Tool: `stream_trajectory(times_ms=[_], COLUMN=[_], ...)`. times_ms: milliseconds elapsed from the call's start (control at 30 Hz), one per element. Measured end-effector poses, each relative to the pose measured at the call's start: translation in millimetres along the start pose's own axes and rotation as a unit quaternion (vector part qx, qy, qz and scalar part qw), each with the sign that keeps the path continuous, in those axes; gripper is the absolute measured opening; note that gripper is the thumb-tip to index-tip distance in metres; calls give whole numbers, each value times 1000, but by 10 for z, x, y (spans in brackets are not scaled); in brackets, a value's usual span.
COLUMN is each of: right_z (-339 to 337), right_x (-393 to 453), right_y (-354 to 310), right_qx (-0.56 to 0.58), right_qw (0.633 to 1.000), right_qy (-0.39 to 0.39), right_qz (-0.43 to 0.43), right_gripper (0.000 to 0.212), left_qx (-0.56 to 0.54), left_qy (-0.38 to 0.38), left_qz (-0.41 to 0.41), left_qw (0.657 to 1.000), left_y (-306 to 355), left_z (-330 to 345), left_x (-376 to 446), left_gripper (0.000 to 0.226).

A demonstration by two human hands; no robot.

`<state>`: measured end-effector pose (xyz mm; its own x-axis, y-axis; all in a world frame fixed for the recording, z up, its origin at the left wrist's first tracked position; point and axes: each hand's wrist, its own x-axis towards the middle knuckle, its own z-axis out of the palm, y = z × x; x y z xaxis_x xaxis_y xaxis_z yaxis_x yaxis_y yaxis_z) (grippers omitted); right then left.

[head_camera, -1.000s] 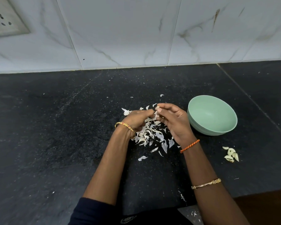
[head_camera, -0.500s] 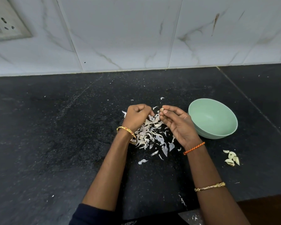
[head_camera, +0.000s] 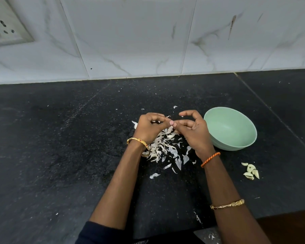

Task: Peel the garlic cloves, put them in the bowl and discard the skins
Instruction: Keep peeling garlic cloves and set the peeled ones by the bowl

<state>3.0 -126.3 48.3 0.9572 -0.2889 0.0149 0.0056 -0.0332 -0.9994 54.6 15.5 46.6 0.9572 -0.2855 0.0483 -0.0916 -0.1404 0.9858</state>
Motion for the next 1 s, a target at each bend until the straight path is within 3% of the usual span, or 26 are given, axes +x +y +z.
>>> stream_trajectory(times_ms=[167,333,600,833,1000], right_z=[64,108,95,118,134], right_x=[28,44,23,25,36], right_y=[59,53,42,65,117], right_qx=[-105,-149,-174,-164,-150], right_qw=[993,986,977,979,980], right_qy=[38,63,107,105,88], right_qz=[-35,-40,-52,-54,-94], right_gripper=[44,41,45,48,50], left_qx=[51,159,126,78,50], left_qy=[19,71,85,120,96], left_qz=[27,118,98,83,51], left_qw=[998,978,983,986,993], left_y=[-37,-75,-89,-90,-111], left_z=[37,105,200,217,196], left_x=[8,39,12,-7,24], left_gripper=[10,8,9,11,18])
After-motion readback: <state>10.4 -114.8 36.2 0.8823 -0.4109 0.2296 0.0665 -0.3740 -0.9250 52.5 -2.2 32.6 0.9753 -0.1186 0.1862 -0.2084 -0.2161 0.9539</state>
